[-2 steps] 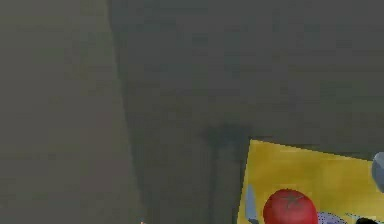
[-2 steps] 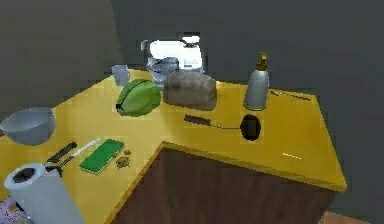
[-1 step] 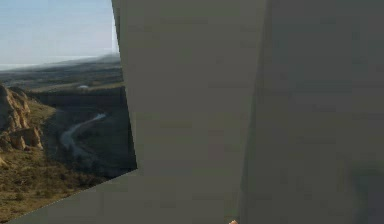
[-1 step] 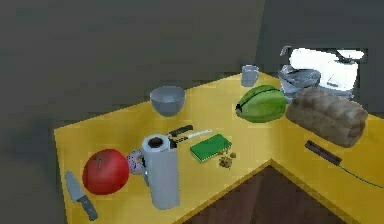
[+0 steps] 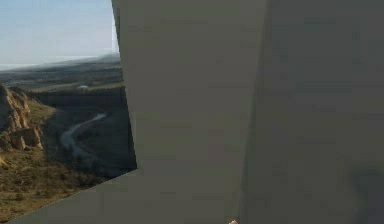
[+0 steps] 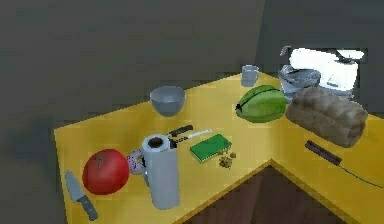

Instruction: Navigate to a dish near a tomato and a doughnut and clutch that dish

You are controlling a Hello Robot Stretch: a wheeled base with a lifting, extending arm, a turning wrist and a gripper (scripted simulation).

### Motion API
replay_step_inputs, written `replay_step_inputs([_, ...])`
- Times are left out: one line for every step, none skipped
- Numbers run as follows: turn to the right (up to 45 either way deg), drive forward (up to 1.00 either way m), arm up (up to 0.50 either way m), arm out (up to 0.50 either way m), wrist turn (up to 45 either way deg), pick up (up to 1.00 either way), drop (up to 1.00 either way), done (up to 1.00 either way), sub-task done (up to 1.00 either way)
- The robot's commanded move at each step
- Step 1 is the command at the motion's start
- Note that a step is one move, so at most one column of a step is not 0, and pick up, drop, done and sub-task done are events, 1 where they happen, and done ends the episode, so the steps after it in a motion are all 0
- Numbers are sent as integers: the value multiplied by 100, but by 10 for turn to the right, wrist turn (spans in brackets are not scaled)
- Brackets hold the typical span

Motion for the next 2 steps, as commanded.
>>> replay_step_inputs([0,0,38,0,0,0,0,0,0])
replay_step_inputs([0,0,0,42,0,0,0,0,0])
